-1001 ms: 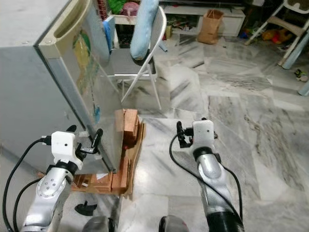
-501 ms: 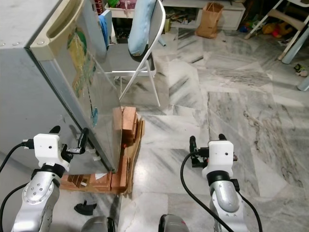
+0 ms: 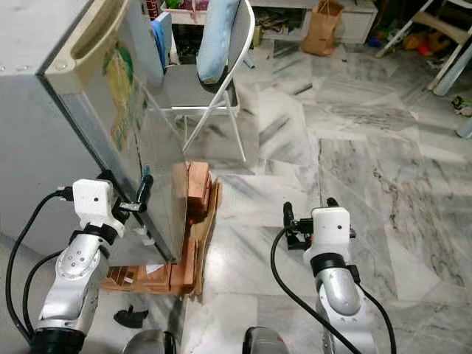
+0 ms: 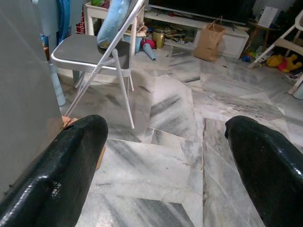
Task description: Restocking fridge
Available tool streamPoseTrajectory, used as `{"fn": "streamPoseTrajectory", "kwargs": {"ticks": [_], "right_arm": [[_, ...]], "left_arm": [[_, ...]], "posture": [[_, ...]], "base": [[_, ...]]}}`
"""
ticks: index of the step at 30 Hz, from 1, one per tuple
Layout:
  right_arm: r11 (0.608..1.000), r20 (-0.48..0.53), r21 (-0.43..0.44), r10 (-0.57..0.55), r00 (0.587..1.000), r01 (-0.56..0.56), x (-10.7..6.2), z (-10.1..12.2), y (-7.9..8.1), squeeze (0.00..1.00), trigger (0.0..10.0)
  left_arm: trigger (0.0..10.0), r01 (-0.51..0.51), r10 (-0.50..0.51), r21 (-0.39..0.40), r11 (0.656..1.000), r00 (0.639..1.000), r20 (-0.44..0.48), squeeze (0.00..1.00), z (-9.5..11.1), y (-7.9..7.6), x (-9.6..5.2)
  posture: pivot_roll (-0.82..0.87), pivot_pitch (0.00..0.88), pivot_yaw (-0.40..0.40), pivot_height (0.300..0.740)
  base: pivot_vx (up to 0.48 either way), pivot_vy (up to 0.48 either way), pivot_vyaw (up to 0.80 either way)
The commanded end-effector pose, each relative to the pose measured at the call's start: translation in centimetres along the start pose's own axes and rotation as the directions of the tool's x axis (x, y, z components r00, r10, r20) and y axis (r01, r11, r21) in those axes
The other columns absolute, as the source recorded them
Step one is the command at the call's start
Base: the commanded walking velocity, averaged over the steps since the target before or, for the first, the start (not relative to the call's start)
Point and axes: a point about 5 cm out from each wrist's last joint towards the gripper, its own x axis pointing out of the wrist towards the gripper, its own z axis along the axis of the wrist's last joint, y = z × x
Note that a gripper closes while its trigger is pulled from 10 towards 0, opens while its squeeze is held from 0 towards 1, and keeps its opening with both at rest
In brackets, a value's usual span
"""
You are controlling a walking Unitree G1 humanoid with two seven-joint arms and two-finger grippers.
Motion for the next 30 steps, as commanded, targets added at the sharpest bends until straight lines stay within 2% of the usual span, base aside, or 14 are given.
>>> {"fn": "streamPoseTrajectory", "kwargs": {"ticks": [1,7,11,14,16,19,20,21,22,24,25,27,29,30], "right_arm": [[1.0,-0.006,-0.004,0.006,1.0,-0.006,0.0,0.1,-0.1,0.0,10.0],[1.0,0.0,-0.006,0.026,1.0,-0.026,0.1,0.3,0.1,0.0,10.0],[1.0,-0.002,0.002,0.03,1.0,-0.03,0.0,0.3,0.1,0.0,10.0],[0.998,-0.038,-0.002,0.059,0.998,-0.059,-0.7,0.0,0.1,0.0,10.0],[0.997,-0.061,-0.013,0.07,0.996,-0.071,-1.3,-0.3,0.1,0.0,10.0],[0.997,-0.144,-0.022,0.075,0.987,-0.079,-2.4,-1.6,-0.4,0.0,10.0],[0.998,-0.175,-0.018,0.054,0.983,-0.058,-2.8,-2.2,-0.8,0.0,10.0],[0.998,-0.175,-0.018,0.054,0.983,-0.058,-2.8,-2.2,-0.8,0.0,10.0],[0.999,-0.185,-0.005,0.037,0.982,-0.039,-2.8,-2.5,-1.2,0.0,10.0],[0.999,-0.181,-0.008,0.047,0.982,-0.05,-2.7,-2.6,-1.1,0.0,10.0],[0.998,-0.176,-0.013,0.058,0.983,-0.062,-2.6,-2.5,-1.0,0.0,10.0],[0.997,-0.173,-0.021,0.072,0.982,-0.077,-2.5,-2.6,-0.9,0.0,10.0],[0.996,-0.179,-0.02,0.079,0.981,-0.084,-2.5,-2.9,-0.9,0.0,10.0],[0.997,-0.186,-0.017,0.076,0.98,-0.081,-2.5,-3.2,-1.1,0.0,10.0]], "left_arm": [[10.0,-0.015,0.015,0.018,1.0,1.0,0.003,0.0,0.0,0.6,0.5],[10.0,-0.044,0.045,0.021,0.999,0.999,-0.02,0.0,0.2,1.5,2.7],[10.0,-0.022,0.022,0.038,0.999,1.0,0.0,0.0,1.2,1.6,4.7],[10.0,0.044,-0.046,0.044,0.998,0.998,0.051,0.0,3.4,0.2,7.5],[10.0,0.074,-0.078,0.051,0.996,0.995,0.067,0.0,4.1,-0.6,8.1],[10.0,0.153,-0.155,0.029,0.988,0.98,0.125,0.0,6.2,-3.2,9.6],[10.0,0.242,-0.236,-0.014,0.97,0.957,0.171,0.0,7.8,-5.8,10.2],[10.0,0.242,-0.236,-0.014,0.97,0.957,0.171,0.0,7.8,-5.8,10.2],[10.0,0.424,-0.403,-0.029,0.905,0.877,0.263,0.0,10.5,-10.7,9.8],[10.0,0.574,-0.536,-0.025,0.818,0.778,0.328,0.0,12.3,-15.0,8.4],[10.0,0.616,-0.575,-0.017,0.787,0.744,0.34,0.0,12.5,-16.5,7.7],[10.0,0.647,-0.605,-0.008,0.762,0.717,0.346,0.0,12.6,-17.6,7.2],[10.0,0.636,-0.588,-0.048,0.77,0.737,0.331,0.0,11.8,-17.3,7.2],[10.0,0.612,-0.569,-0.047,0.79,0.759,0.317,0.0,11.1,-16.7,7.4]], "posture": [[0.03,0.08,0.006,0.74],[0.03,0.081,0.005,0.74],[0.03,0.077,0.008,0.74],[0.02,0.076,0.015,0.74],[0.02,0.076,0.015,0.74],[0.01,0.072,0.016,0.74],[0.0,0.073,0.019,0.74],[0.0,0.073,0.019,0.74],[0.0,0.071,0.02,0.74],[0.01,0.07,0.021,0.74],[0.01,0.068,0.022,0.74],[0.01,0.068,0.024,0.74],[0.01,0.069,0.024,0.74],[0.01,0.07,0.023,0.74]], "base": [[0.0,0.0,0.0],[0.0,0.0,0.0],[0.0,0.0,0.0],[0.0,0.0,0.0],[0.0,0.0,0.0],[0.0,0.0,0.0],[0.0,0.0,0.0],[0.0,0.0,0.0],[0.0,0.0,0.0],[0.0,0.0,0.0],[0.0,0.0,0.0],[0.0,0.0,0.0],[0.0,0.0,0.0],[0.0,0.0,0.0]]}}
